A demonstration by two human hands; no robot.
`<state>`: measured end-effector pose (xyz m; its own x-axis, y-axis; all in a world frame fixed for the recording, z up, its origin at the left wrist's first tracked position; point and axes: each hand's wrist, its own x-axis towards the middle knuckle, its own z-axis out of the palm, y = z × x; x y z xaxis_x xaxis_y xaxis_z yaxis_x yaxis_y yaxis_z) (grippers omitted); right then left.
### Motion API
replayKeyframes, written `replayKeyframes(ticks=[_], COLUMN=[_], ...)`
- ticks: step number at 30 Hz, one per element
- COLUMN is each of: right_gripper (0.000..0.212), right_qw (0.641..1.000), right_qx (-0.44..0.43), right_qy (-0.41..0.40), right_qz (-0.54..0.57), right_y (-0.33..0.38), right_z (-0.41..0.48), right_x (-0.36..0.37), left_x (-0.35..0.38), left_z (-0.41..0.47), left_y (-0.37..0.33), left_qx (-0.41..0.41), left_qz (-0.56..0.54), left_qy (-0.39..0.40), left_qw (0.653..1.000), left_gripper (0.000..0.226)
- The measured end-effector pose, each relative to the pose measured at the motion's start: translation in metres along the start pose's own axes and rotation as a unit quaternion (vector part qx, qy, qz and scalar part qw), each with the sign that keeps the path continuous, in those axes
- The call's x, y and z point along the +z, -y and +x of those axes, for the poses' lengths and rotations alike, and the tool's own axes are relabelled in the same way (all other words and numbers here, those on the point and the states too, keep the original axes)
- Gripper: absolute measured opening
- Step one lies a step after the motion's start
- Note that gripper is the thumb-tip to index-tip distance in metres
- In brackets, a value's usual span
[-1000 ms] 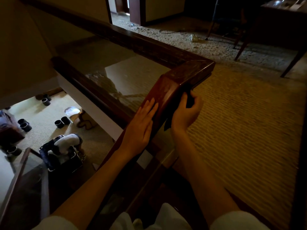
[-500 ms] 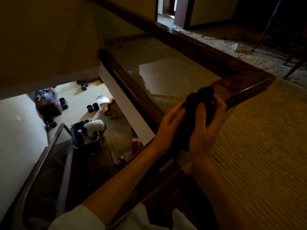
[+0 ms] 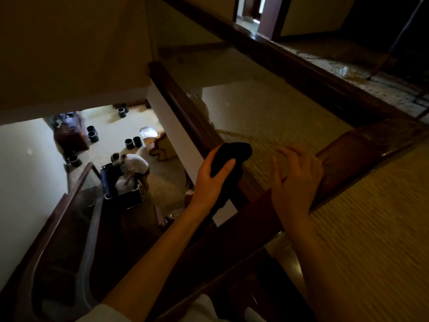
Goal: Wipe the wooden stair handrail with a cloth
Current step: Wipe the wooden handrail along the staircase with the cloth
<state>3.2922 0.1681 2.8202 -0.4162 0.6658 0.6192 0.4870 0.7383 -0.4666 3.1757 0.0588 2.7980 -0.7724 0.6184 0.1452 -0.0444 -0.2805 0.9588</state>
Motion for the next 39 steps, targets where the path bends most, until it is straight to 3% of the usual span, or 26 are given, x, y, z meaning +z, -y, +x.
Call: replayKeyframes(ticks=[6,11,15,19,22,28,31,39], right_gripper=[0.026,0.030,0.036,0.036,0.035,0.035,0.034,0.035], right_qw=[0.986,0.969,0.966,0.963,0.964,0.961,0.960,0.951], right_qx=[0.012,0.083,0.117,0.142,0.151,0.160,0.150,0.169], right_qy=[-0.163,-0.230,-0.226,-0.224,-0.209,-0.202,-0.196,-0.205], right_qz=[0.014,-0.023,-0.047,-0.051,-0.069,-0.101,-0.134,-0.160], right_y=[-0.005,-0.003,0.000,-0.001,-0.002,-0.001,-0.002,-0.002], right_z=[-0.002,-0.003,0.000,0.000,0.000,0.001,0.002,0.000], right_x=[-0.003,-0.002,-0.002,0.000,0.001,0.007,0.008,0.008], left_x=[0.036,0.075,0.108,0.144,0.156,0.087,0.073,0.193], left_z=[0.036,0.053,0.066,0.090,0.096,0.070,0.058,0.118], left_y=[0.035,0.055,0.059,0.052,0.048,0.079,0.085,0.032], left_qx=[-0.051,-0.138,-0.142,-0.135,-0.104,-0.073,-0.074,-0.002], left_qz=[0.021,-0.011,-0.022,-0.044,-0.044,-0.083,-0.107,-0.067], left_qy=[0.119,0.256,0.305,0.324,0.359,0.421,0.425,0.415], left_qw=[0.991,0.957,0.941,0.936,0.927,0.900,0.896,0.907], left_gripper=[0.032,0.036,0.045,0.014,0.010,0.014,0.028,0.025])
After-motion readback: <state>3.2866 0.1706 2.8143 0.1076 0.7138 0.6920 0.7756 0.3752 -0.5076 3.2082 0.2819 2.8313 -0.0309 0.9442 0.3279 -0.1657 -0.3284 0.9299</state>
